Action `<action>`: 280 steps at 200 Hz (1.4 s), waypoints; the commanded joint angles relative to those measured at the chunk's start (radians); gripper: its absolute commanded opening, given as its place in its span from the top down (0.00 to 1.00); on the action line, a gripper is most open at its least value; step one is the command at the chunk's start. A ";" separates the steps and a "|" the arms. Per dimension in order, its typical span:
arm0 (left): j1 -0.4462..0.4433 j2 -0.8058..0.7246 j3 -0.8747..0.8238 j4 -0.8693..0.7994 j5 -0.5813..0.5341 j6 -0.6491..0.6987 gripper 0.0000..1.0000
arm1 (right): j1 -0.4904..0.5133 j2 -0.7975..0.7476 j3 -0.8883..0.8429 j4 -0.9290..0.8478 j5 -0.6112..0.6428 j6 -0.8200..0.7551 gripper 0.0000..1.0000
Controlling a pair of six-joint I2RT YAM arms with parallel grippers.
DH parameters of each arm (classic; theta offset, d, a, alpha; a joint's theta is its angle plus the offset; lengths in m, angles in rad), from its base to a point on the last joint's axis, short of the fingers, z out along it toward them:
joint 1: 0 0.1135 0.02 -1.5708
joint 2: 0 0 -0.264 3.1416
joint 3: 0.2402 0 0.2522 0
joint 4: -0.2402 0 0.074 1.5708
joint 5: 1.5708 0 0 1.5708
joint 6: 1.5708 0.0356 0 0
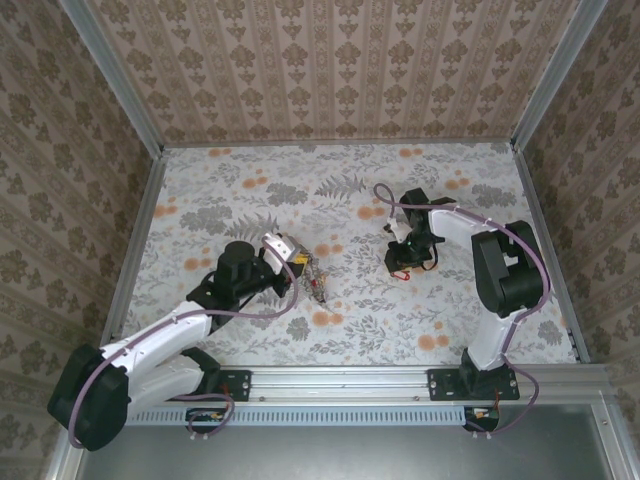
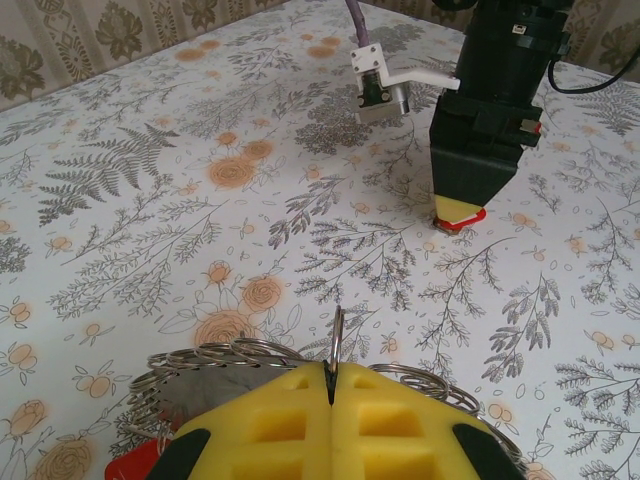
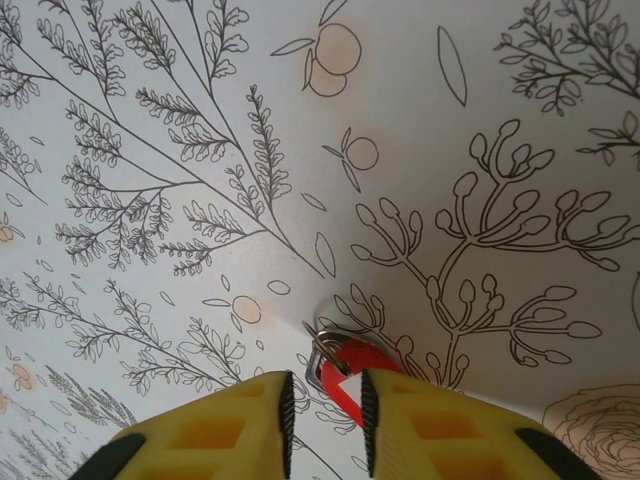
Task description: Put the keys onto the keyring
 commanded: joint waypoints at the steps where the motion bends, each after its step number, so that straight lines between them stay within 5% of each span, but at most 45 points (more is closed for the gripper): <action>1: 0.003 0.003 0.027 0.041 0.023 -0.021 1.00 | 0.003 0.023 0.005 -0.021 -0.027 -0.019 0.74; 187: 0.003 0.023 0.027 0.051 0.032 -0.024 1.00 | 0.010 0.079 0.093 -0.071 -0.038 -0.128 0.69; 280: 0.002 0.027 0.036 0.039 0.033 -0.026 1.00 | 0.012 0.060 0.077 -0.093 -0.063 -0.136 0.76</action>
